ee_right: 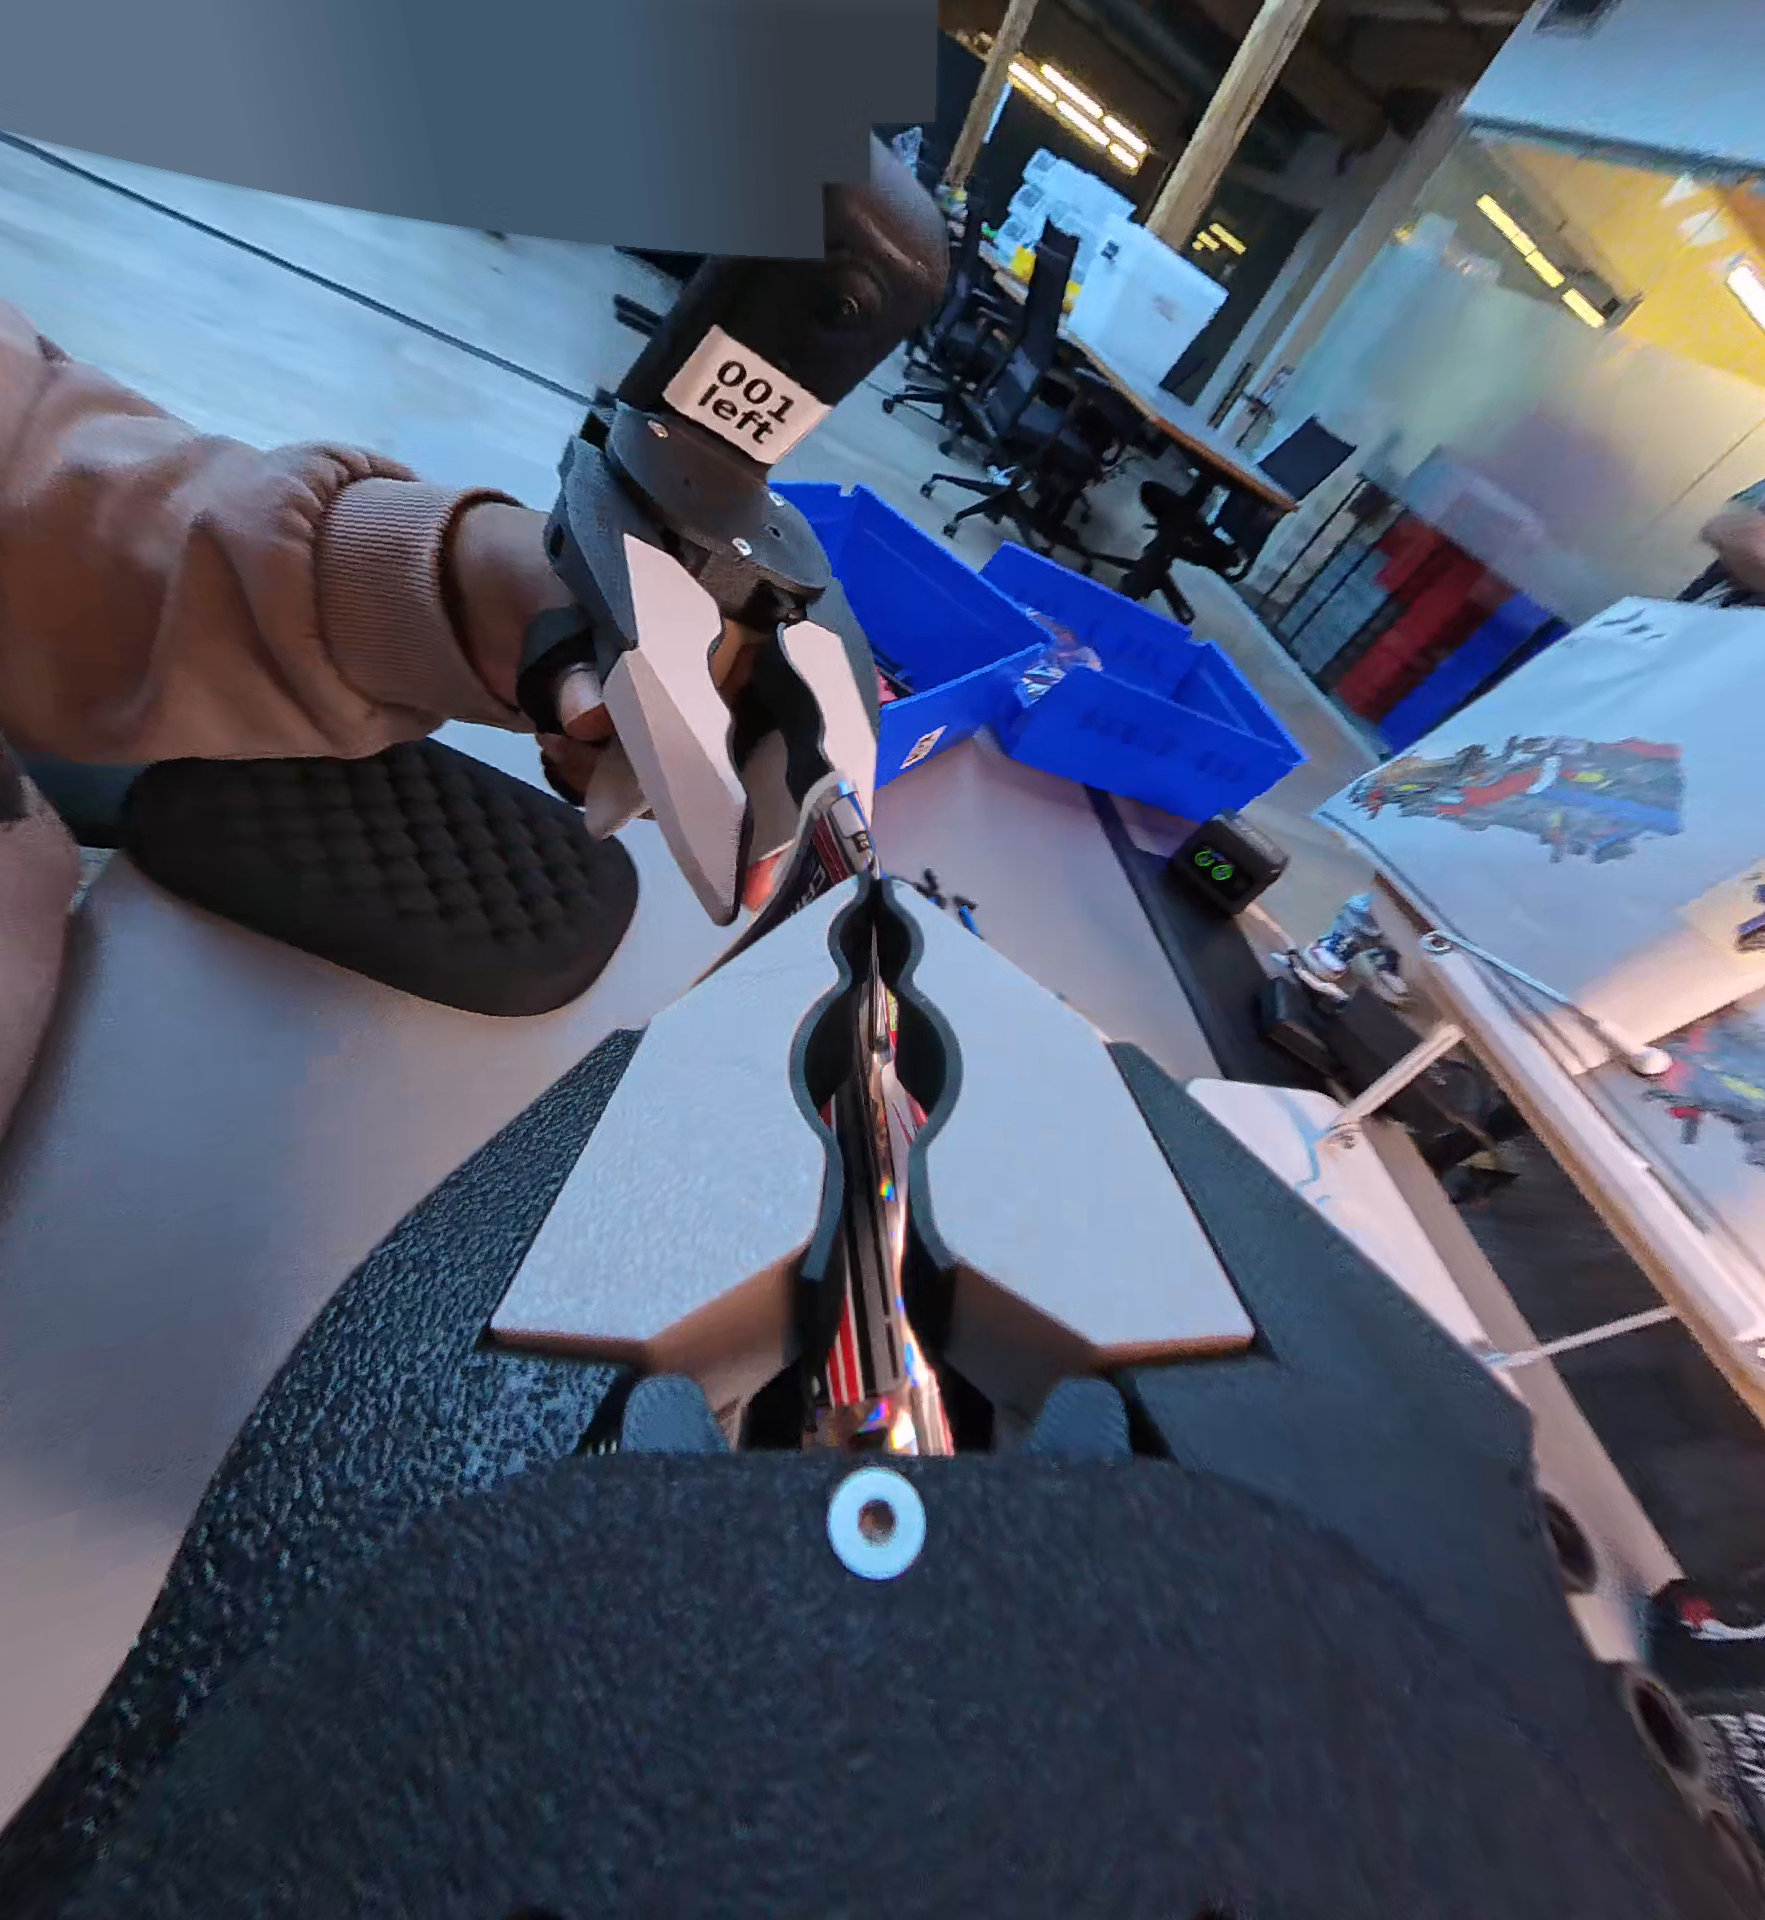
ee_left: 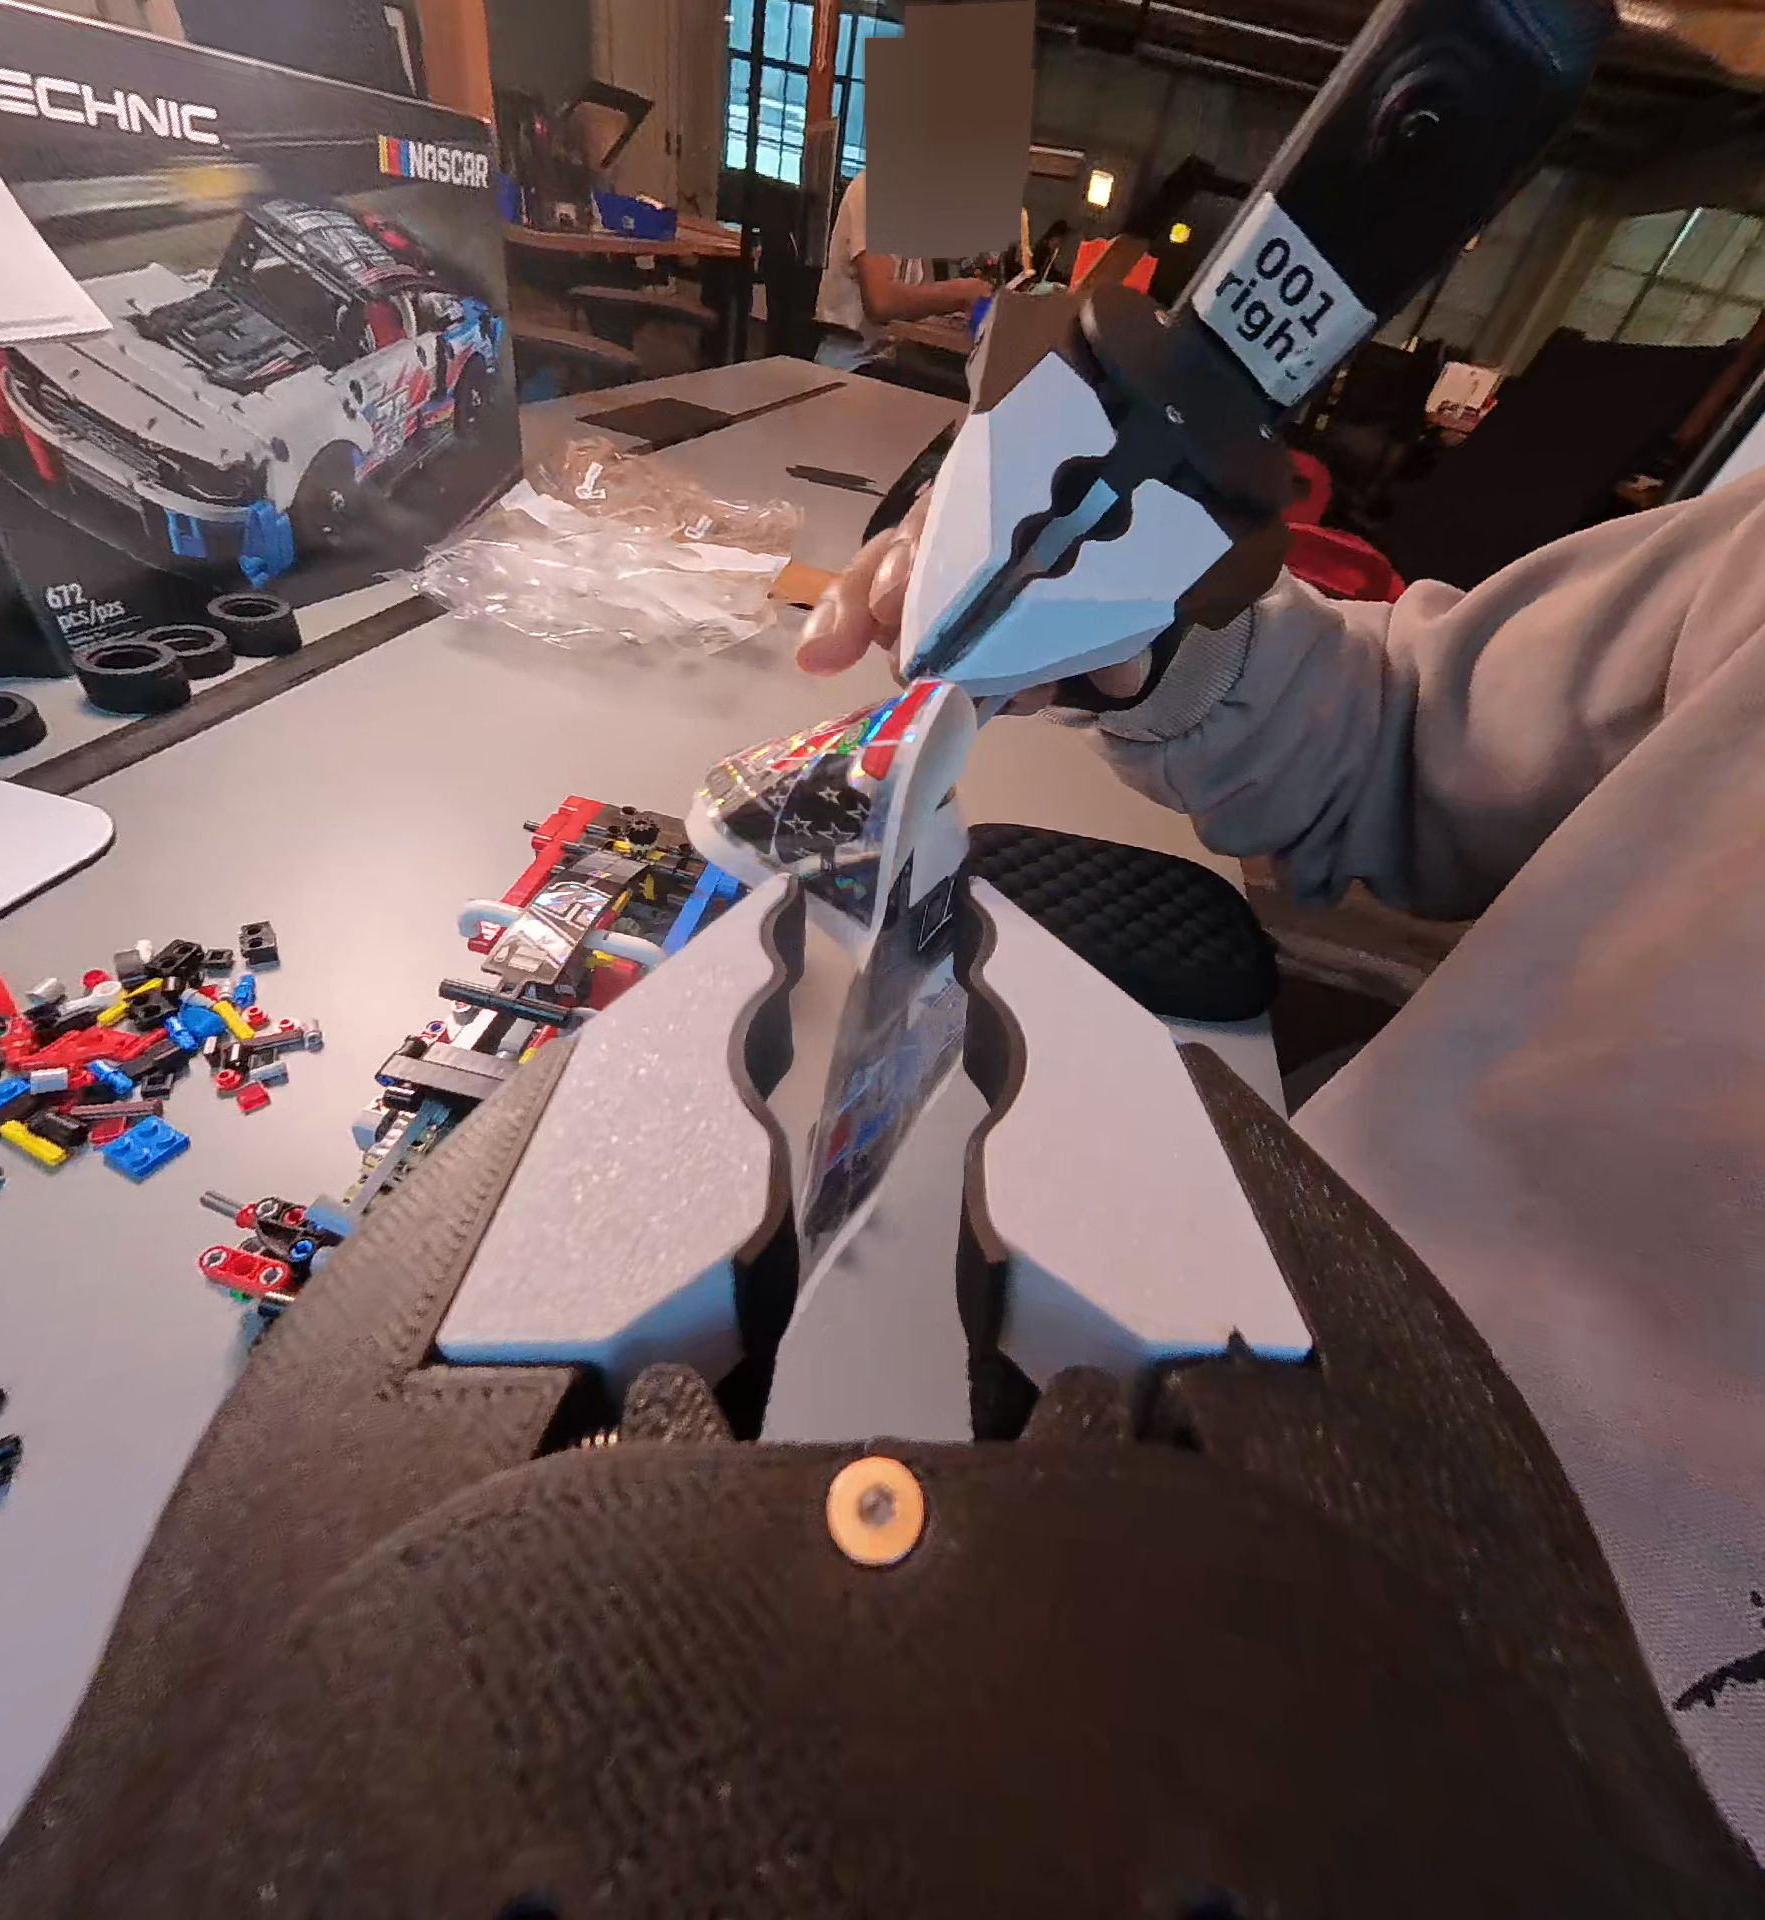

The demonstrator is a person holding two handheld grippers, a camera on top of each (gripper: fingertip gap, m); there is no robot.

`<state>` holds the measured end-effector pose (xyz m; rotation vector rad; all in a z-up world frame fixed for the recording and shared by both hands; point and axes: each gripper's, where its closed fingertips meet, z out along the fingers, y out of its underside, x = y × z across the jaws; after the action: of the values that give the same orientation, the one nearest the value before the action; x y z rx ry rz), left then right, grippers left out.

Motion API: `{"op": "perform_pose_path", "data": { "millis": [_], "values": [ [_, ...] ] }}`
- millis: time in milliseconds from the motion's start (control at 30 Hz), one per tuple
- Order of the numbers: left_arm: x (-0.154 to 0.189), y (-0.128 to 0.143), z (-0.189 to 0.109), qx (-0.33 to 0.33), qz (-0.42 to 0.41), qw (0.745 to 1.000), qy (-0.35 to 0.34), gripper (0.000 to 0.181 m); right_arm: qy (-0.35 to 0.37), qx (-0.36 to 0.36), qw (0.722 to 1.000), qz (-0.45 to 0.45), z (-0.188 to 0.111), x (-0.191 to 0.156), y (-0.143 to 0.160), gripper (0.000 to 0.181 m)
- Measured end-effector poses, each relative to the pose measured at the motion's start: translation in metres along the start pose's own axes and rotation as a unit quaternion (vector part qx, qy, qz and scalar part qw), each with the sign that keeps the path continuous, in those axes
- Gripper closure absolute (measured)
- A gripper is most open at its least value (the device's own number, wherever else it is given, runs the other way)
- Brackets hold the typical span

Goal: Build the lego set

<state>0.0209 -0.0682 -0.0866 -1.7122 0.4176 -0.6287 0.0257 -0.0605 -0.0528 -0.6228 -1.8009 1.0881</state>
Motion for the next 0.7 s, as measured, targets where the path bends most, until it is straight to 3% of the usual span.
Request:
{"op": "perform_pose_path", "data": {
  "millis": [100, 200, 400, 533, 700],
  "values": [
    [-0.015, 0.002, -0.004, -0.004, -0.044, 0.999, -0.025, 0.148, 0.036, 0.014, 0.999, -0.021, -0.004, 0.007, -0.006, 0.181],
    [-0.016, -0.009, -0.012, 0.048, -0.070, 0.996, 0.009, 0.148, 0.063, 0.027, 0.997, -0.029, -0.009, 0.013, -0.010, 0.181],
    [0.010, -0.016, -0.001, 0.021, 0.061, 0.998, 0.025, 0.152, 0.053, 0.015, 0.998, -0.044, -0.001, 0.002, -0.002, 0.181],
    [0.013, -0.019, 0.006, 0.017, 0.095, 0.995, 0.017, 0.181, 0.037, 0.009, 0.998, -0.051, 0.003, -0.006, 0.002, 0.181],
    [0.017, -0.013, 0.005, 0.006, 0.157, 0.988, 0.007, 0.181, -0.012, 0.023, 1.000, 0.010, 0.001, -0.017, 0.003, 0.181]
  ]
}}
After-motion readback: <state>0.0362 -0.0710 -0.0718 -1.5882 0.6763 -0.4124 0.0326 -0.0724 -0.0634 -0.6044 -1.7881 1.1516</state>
